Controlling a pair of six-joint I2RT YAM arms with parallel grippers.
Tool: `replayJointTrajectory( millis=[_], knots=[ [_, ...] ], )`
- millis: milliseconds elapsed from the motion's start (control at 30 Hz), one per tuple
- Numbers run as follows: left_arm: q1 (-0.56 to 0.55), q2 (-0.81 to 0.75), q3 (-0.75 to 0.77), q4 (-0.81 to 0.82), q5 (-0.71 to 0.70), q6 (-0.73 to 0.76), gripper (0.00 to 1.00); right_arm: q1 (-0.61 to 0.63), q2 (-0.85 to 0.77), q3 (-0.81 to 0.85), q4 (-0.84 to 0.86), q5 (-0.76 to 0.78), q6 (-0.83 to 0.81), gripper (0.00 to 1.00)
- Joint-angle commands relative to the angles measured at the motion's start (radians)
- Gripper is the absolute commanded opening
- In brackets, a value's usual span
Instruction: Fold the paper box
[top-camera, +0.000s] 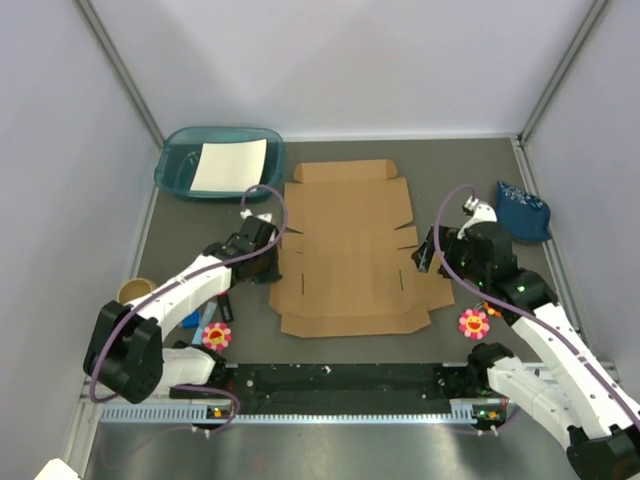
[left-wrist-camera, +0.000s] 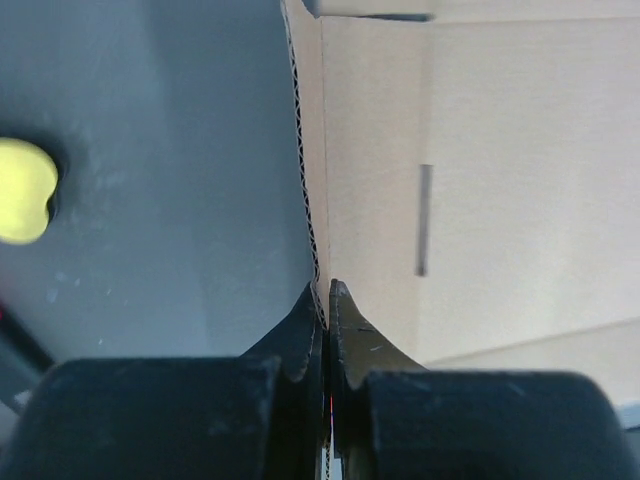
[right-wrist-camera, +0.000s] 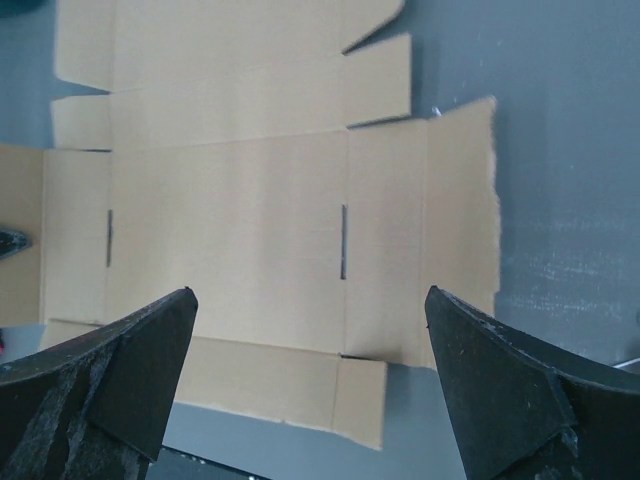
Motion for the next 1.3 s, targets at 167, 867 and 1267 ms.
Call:
replayJointTrajectory(
  millis=[167, 867, 1267],
  knots=[
    [-0.027, 0.066, 0.385, 0.091, 0.195, 0.327, 0.0, 0.011, -0.072, 0.189, -0.099, 0.038, -0.027, 0.99],
    [-0.001, 0.544, 1.086, -0.082, -0.253, 0.302, 0.68, 0.005, -0.077, 0.097, -0.199, 0.288, 0.078, 0.99],
    [-0.421, -0.105, 0.073, 0.211, -0.515, -0.755, 0.99, 0.006, -0.074, 0.08, -0.165, 0.263, 0.085, 0.99]
  ],
)
